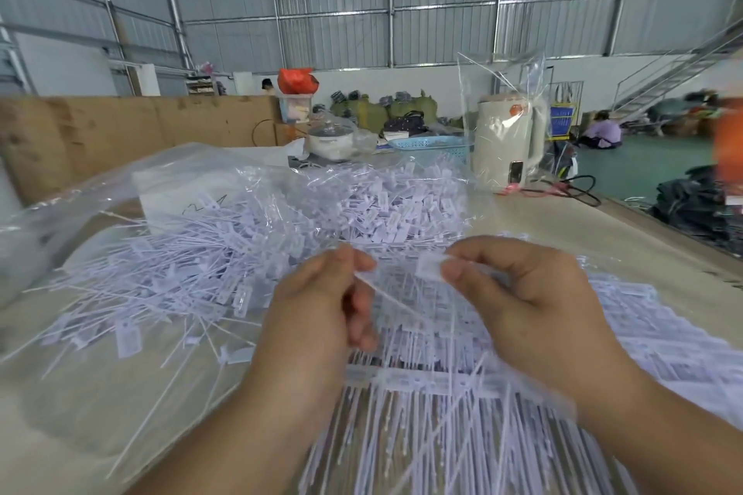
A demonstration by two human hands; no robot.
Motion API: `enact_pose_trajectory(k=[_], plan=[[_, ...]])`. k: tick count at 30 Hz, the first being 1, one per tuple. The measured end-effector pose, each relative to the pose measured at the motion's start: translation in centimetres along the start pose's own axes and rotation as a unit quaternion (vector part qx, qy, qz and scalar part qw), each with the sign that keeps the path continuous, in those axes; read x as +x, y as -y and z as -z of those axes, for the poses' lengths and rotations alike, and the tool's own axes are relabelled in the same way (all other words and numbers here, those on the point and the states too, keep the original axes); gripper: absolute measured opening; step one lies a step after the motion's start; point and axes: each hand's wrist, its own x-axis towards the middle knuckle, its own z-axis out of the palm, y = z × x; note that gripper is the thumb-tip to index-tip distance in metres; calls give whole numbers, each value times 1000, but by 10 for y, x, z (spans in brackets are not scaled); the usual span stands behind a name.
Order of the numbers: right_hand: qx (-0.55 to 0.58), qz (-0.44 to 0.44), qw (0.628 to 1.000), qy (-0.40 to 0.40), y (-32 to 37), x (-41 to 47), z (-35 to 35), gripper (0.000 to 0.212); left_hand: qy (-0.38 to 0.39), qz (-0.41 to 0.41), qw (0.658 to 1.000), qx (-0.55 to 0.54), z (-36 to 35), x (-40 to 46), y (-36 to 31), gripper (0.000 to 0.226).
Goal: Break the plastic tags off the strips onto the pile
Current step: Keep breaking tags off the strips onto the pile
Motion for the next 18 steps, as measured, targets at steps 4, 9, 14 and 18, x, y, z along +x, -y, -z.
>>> enact_pose_trajectory(k=[4, 9, 14, 18], plan=[[82, -33, 995, 39, -4, 2, 7, 6, 49, -6, 997, 55, 13, 2, -6, 19], [112, -37, 985, 128, -6, -1, 6, 19, 149, 5, 989, 21, 1, -4, -1, 16], [118, -41, 985, 120, -7, -1, 7, 16, 112, -12, 990, 90, 0, -6, -5, 20], [129, -38, 983, 128, -5, -3, 6, 16, 104, 14, 989, 102, 0, -5, -2, 29]])
